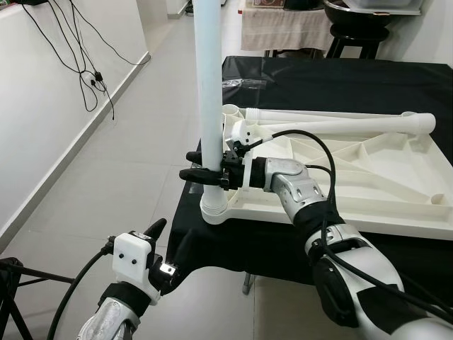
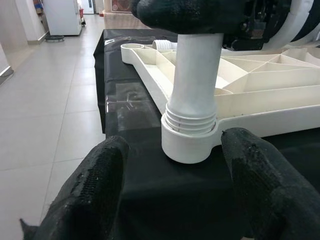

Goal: Building children table

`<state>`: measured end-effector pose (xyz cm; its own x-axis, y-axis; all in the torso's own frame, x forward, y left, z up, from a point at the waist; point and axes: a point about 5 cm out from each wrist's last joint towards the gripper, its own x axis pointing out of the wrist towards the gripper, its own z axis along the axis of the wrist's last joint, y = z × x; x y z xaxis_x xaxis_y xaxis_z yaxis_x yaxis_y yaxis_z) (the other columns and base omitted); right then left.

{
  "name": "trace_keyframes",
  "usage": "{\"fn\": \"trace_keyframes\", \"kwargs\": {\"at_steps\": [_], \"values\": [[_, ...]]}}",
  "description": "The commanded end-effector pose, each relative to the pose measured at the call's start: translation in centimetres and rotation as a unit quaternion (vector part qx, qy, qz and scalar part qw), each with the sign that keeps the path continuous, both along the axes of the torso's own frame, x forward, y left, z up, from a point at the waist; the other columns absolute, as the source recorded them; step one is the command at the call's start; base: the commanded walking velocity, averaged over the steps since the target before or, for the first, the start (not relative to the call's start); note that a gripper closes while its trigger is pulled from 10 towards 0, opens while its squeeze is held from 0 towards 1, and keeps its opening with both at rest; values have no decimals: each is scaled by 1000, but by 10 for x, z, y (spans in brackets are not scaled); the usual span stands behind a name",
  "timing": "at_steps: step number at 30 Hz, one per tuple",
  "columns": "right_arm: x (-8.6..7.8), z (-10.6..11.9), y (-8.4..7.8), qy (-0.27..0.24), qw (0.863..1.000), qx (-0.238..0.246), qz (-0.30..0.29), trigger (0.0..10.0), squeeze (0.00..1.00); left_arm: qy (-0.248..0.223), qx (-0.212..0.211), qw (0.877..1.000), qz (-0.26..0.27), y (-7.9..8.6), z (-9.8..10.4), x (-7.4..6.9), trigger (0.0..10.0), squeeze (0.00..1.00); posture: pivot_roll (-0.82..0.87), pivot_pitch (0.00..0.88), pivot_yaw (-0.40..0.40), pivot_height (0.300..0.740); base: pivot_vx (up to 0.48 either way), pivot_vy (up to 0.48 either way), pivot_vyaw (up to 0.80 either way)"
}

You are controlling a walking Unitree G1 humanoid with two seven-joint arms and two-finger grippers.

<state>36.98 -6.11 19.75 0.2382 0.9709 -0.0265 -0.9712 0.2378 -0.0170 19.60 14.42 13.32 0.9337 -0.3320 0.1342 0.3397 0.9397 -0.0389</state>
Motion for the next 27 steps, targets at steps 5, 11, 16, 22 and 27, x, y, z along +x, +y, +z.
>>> {"fn": "trace_keyframes", "kwargs": {"at_steps": [5, 11, 16, 22, 27], "values": [[-13, -57, -16, 36, 965, -29, -257, 0, 0, 5, 1, 1000, 0, 0, -1, -7, 10000, 0, 45, 115, -30, 740, 0, 0, 0], [-56, -85, 4, 73, 937, -48, -338, 0, 0, 6, 4, 1000, -1, 2, 0, -7, 10000, 0, 12, 109, 5, 740, 0, 0, 0], [-51, -85, 11, 63, 943, -55, -322, 0, 0, 6, 4, 1000, -6, 3, 0, -5, 10000, 0, 38, 106, -11, 740, 0, 0, 0], [-35, -78, 14, 57, 943, -45, -326, 10000, 0, 4, 4, 1000, -1, 3, 0, -4, 10000, 0, 53, 104, -17, 740, 0, 0, 0], [-29, -36, 21, 43, 973, 83, -209, 10000, 1000, 5, 5, 1000, 0, 4, -1, -1, 10000, 0, 51, 90, -10, 740, 0, 0, 0]]}}
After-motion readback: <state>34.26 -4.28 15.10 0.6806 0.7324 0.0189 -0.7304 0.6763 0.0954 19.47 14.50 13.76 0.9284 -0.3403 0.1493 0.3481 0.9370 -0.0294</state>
